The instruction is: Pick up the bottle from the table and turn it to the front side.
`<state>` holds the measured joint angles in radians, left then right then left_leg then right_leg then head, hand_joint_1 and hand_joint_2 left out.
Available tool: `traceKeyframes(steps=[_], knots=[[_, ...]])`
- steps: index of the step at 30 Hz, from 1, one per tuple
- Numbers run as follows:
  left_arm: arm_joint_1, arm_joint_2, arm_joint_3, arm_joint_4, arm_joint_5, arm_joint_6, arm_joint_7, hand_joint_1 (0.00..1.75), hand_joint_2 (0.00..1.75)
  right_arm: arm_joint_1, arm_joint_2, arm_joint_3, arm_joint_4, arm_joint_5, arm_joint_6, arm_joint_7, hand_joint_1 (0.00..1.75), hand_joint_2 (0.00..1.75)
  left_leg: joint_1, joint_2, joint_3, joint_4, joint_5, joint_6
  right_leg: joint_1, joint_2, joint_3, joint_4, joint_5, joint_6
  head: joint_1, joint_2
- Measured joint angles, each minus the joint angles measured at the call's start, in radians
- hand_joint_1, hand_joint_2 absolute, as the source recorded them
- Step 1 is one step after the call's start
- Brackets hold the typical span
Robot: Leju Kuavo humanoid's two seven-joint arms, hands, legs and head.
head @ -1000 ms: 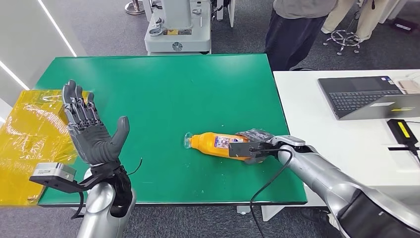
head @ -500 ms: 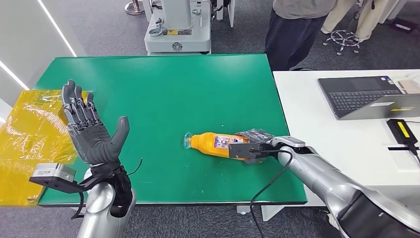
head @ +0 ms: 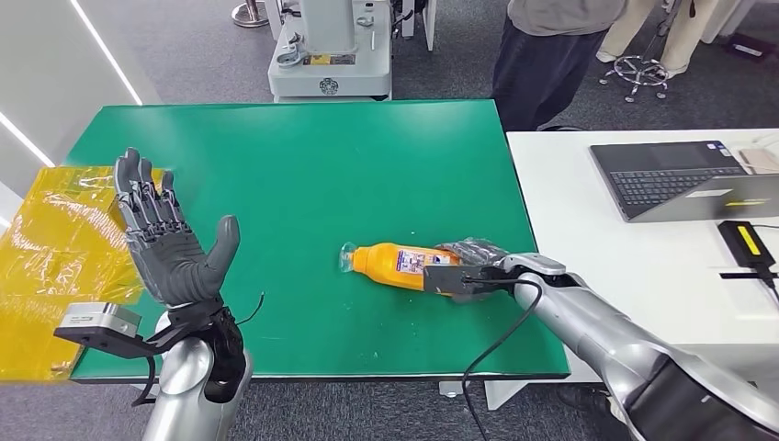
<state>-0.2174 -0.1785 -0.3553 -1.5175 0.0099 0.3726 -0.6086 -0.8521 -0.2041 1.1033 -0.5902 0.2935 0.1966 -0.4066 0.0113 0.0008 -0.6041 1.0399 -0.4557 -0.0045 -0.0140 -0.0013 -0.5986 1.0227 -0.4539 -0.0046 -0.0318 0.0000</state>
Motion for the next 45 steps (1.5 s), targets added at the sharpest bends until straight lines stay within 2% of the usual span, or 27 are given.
traceKeyframes(steps=[3, 6, 11, 13, 19, 26, 45], knots=[[0.000, 0.000, 0.000, 0.000, 0.000, 0.005, -0.002, 0.00, 1.75, 0.035, 0.000, -0.041, -0.039, -0.001, -0.085, 0.012, 1.75, 1.75, 0.000, 0.000, 0.000, 0.000, 0.000, 0.000, 0.000, 0.000, 0.000, 0.000, 0.000, 0.000, 0.000, 0.000], [0.002, 0.000, 0.000, 0.000, 0.002, 0.012, -0.004, 0.00, 1.75, 0.100, 0.000, -0.122, -0.127, -0.001, -0.209, 0.040, 1.75, 1.75, 0.000, 0.000, -0.001, 0.000, 0.000, 0.000, 0.000, -0.001, -0.001, 0.000, 0.000, 0.000, 0.000, 0.000], [0.001, 0.000, 0.001, 0.000, 0.024, 0.018, -0.005, 0.00, 1.75, 0.279, 0.001, -0.302, -0.364, 0.004, -0.434, 0.031, 1.75, 1.75, 0.000, -0.003, -0.003, 0.000, 0.000, 0.000, 0.000, -0.003, -0.002, 0.000, -0.001, 0.001, 0.000, 0.000], [-0.001, 0.000, 0.001, 0.000, 0.030, 0.018, -0.005, 0.00, 1.75, 0.341, 0.002, -0.356, -0.454, 0.009, -0.479, 0.025, 1.75, 1.75, 0.000, -0.003, -0.004, -0.001, 0.000, 0.000, 0.000, -0.003, -0.003, 0.000, -0.001, 0.000, 0.000, 0.000], [-0.004, 0.000, 0.000, 0.004, 0.041, 0.022, -0.005, 0.00, 1.75, 0.465, 0.003, -0.457, -0.645, 0.019, -0.524, -0.003, 1.75, 1.75, 0.000, -0.002, -0.004, 0.000, 0.000, 0.000, 0.000, -0.003, -0.003, 0.000, -0.001, 0.001, 0.000, 0.000], [-0.002, 0.002, -0.004, 0.006, 0.053, 0.034, -0.011, 0.00, 1.75, 0.549, 0.003, -0.500, -0.773, 0.030, -0.537, -0.019, 1.75, 1.75, 0.000, -0.002, -0.004, 0.000, 0.000, 0.000, 0.000, -0.002, -0.004, 0.000, -0.001, 0.001, 0.000, 0.000], [0.002, 0.002, -0.010, 0.006, 0.085, 0.017, -0.007, 0.00, 1.75, 0.580, 0.011, -0.522, -0.856, 0.039, -0.563, -0.065, 1.75, 1.75, 0.000, -0.002, -0.004, 0.000, 0.000, 0.000, 0.000, -0.002, -0.004, 0.000, -0.001, 0.001, 0.000, 0.000]])
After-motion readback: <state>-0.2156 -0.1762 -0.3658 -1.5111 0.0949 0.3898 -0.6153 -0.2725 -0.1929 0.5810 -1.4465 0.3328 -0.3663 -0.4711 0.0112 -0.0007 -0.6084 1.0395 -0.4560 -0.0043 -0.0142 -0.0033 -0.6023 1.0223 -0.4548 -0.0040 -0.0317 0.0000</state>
